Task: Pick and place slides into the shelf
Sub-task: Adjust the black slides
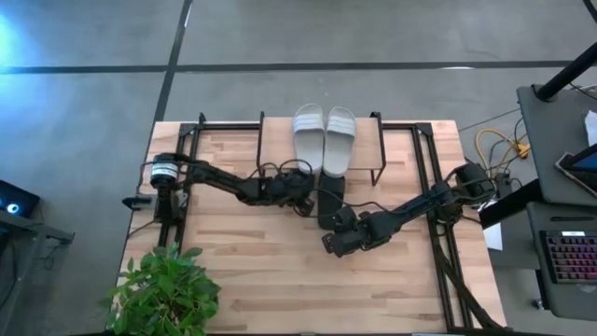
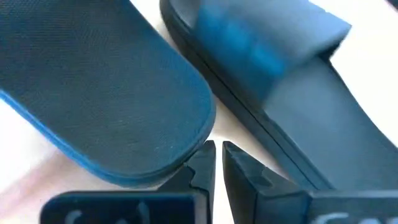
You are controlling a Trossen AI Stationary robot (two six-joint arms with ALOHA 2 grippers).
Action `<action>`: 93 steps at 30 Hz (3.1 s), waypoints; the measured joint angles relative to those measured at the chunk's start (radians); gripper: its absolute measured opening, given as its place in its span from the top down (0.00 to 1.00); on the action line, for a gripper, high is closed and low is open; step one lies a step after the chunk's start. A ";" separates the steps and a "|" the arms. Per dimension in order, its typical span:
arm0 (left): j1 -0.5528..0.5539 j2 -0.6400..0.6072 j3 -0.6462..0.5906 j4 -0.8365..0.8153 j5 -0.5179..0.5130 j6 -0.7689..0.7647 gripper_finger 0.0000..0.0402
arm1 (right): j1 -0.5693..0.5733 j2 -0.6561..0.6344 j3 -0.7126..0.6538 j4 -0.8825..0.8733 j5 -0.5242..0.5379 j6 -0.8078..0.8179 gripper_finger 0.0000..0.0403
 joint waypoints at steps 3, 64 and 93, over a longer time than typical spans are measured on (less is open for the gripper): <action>0.013 -0.009 0.001 0.026 0.026 0.000 0.96 | 0.001 -0.003 -0.001 -0.006 0.000 0.011 0.98; -0.269 -0.316 -0.040 -0.380 -0.188 -0.095 0.96 | -0.139 -0.017 -0.001 0.093 0.178 -0.312 0.98; -0.053 0.038 0.014 0.017 -0.193 0.024 0.96 | 0.077 -0.302 -0.002 -0.212 0.368 -0.107 0.98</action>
